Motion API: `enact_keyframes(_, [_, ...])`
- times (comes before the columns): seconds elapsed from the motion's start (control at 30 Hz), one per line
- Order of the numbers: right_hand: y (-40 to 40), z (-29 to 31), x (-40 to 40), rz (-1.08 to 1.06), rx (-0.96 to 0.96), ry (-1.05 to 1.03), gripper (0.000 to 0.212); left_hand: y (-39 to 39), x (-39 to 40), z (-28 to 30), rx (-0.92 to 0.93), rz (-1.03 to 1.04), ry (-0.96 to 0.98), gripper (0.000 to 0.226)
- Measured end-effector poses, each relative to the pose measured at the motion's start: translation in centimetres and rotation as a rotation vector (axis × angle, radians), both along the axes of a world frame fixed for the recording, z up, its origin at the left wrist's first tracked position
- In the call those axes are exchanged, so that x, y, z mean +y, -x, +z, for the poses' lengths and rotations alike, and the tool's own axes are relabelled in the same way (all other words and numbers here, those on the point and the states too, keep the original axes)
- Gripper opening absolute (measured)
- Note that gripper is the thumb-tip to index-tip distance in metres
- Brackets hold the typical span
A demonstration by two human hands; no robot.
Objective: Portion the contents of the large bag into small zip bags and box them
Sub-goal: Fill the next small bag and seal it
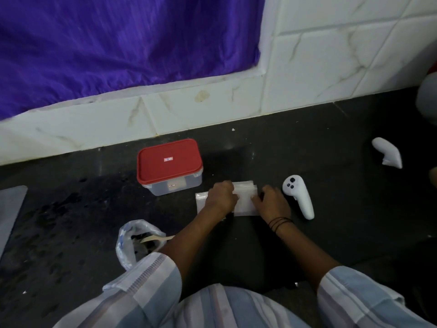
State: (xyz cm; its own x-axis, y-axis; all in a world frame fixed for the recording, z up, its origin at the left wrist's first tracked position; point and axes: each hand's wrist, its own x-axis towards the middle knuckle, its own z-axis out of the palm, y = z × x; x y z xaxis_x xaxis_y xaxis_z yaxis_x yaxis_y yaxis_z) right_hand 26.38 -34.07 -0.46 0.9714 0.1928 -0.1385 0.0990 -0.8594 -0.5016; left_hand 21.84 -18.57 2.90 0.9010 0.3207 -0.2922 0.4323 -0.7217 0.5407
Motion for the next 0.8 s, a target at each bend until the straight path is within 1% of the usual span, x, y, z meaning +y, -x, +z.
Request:
enact_keyframes(0.1, [0.0,-0.2,-0.1,-0.019,0.031,-0.044,0.017,-0.4,-0.7,-0.6,0.044,0.001,0.014,0.035])
enact_keyframes(0.2, [0.1,-0.3,0.0,-0.047,0.066,-0.094,0.009,-0.5,-1.0,-0.8,0.039,0.01,0.017,0.036])
enact_keyframes(0.27, [0.3,-0.4,0.0,-0.073,0.064,-0.164,0.008,-0.5,-1.2,-0.9,0.031,0.005,0.022,0.036])
enact_keyframes(0.37, [0.8,0.2,0.1,-0.122,0.023,-0.324,0.014,-0.3,-1.4,-0.6,0.02,0.026,0.062,0.042])
enact_keyframes(0.43, [1.3,1.3,0.0,-0.136,0.008,-0.444,0.013,0.0,-1.4,-0.1,-0.059,0.053,0.102,0.049])
enact_keyframes(0.53, [1.8,3.6,-0.3,-0.046,-0.003,-0.62,0.009,0.9,-0.6,1.3,-0.308,0.072,0.057,0.056])
enact_keyframes(0.57, [1.9,4.4,-0.5,-0.001,-0.004,-0.672,0.009,1.2,-0.1,1.9,-0.38,0.063,0.045,0.053])
enact_keyframes(0.63, [2.1,5.8,-0.5,0.09,0.021,-0.755,0.011,1.9,1.1,3.2,-0.439,0.002,0.057,0.037])
enact_keyframes(0.7, [2.2,6.8,-0.2,0.159,0.065,-0.794,0.014,3.0,2.2,4.6,-0.409,-0.069,0.104,0.019])
enact_keyframes(0.8, [2.7,7.7,1.1,0.226,0.122,-0.81,0.014,4.8,3.3,6.7,-0.343,-0.052,0.196,0.013])
